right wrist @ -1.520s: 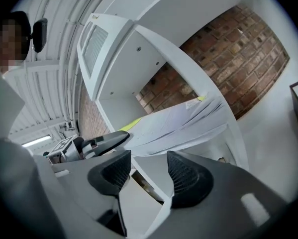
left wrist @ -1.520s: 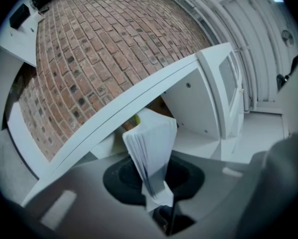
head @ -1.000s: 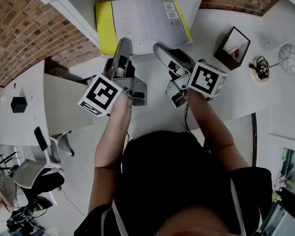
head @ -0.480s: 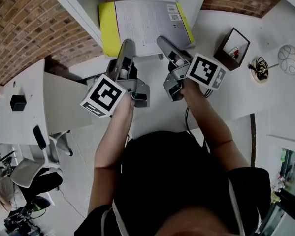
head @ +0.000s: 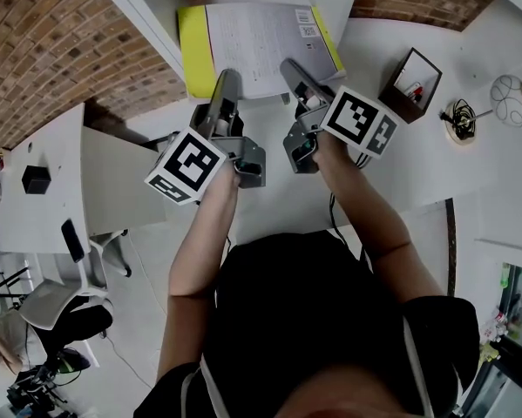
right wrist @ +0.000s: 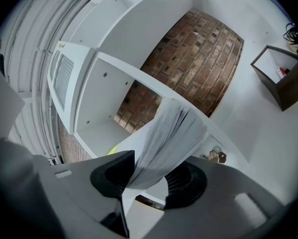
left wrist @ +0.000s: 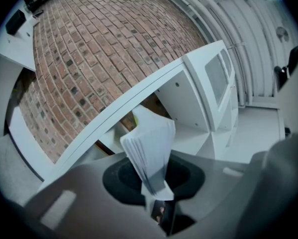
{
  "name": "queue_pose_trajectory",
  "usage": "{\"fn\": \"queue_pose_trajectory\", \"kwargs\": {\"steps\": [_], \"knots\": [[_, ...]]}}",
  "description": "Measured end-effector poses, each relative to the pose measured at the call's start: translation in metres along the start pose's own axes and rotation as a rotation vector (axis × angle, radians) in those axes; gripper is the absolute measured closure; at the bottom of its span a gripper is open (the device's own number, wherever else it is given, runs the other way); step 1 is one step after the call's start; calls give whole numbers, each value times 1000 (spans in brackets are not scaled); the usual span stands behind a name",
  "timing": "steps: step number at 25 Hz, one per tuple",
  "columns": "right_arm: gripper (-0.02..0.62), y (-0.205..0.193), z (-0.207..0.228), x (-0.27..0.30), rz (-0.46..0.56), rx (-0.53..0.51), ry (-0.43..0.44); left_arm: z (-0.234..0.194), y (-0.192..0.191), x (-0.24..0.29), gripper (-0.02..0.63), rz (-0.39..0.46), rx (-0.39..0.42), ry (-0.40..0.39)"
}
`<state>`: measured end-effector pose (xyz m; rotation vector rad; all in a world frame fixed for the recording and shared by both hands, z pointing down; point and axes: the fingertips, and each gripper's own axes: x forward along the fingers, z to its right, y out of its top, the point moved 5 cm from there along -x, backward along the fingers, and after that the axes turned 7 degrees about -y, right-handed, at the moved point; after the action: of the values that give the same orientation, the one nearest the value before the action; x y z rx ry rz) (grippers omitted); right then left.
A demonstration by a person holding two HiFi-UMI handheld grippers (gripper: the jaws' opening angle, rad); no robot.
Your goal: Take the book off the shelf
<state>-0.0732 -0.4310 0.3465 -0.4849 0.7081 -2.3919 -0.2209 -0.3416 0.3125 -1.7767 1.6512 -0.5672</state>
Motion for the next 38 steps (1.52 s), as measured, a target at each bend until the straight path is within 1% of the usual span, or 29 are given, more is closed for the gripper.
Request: {"fn": "queue_pose_trajectory", "kwargs": {"steps": [5, 11, 13, 17, 22, 26, 30, 38], "knots": [[434, -6, -1, -13, -4, -9, 7, 6, -7, -12, 529, 1, 22, -2], [446, -14, -2, -34, -8, -6, 45, 22, -13, -31, 529, 7, 118, -2], [446, -17, -3, -42, -10, -8, 57, 28, -15, -38, 529, 10, 135, -2], [445, -22, -6, -57, -5, -39, 73, 36, -21, -53, 529, 15, 145, -1], [443, -27, -12, -74, 15, -79, 77, 44, -26, -68, 526, 17, 156, -23], [443, -36, -20, -88, 34, -109, 66, 46, -27, -82, 525, 9, 151, -50], [442, -50, -31, -104, 58, -132, 60, 49, -26, -103, 523, 1, 169, -86], [440, -81, -46, -141, 95, -170, 14, 51, -32, -144, 520, -39, 151, -135]]}}
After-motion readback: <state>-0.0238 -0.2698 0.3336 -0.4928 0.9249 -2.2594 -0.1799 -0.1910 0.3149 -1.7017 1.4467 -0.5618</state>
